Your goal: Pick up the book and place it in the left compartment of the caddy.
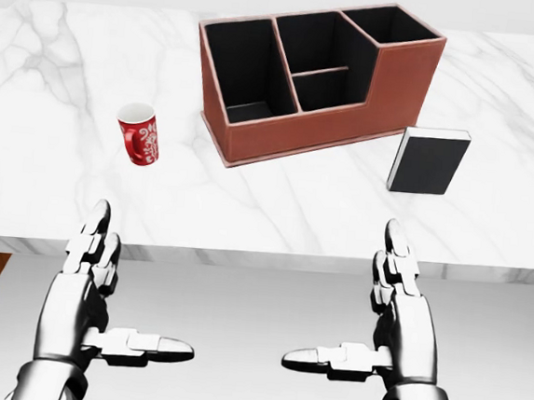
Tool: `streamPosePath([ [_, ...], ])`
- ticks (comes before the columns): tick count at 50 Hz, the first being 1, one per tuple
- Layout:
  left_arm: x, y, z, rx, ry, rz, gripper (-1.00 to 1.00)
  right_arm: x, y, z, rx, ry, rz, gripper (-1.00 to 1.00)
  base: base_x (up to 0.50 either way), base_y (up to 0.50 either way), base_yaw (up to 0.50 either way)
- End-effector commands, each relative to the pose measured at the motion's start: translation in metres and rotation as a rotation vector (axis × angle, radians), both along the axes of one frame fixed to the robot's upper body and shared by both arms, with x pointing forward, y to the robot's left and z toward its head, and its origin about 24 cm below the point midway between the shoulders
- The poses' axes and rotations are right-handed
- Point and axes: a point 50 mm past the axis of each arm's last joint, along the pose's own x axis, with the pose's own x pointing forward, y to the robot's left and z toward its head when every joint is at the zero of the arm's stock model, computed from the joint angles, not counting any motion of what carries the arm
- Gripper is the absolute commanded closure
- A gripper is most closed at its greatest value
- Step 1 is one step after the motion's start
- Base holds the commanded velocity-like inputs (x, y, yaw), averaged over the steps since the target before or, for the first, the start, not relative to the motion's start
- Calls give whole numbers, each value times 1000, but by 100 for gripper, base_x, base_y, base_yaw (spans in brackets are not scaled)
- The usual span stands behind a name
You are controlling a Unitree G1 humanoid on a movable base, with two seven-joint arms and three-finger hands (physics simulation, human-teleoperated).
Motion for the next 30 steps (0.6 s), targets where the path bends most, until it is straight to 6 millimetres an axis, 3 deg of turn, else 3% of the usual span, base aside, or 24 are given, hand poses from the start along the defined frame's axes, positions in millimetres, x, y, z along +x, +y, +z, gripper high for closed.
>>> streamPosePath([
  [1,3,11,6,-9,-7,6,-100,-4,-4,-3,-17,-4,-13,-100,0,0,0],
  [12,2,13,11,-12,-24,8,-100,-17,-3,5,-49,-37,-27,-100,0,0,0],
  [15,0,13,13,-11,-28,7,-100,-18,-3,1,-38,-27,-13,-100,25,-42,0],
  [30,-3,13,16,-8,-38,5,-100,-27,-5,4,-104,-67,-34,-100,47,-21,0],
])
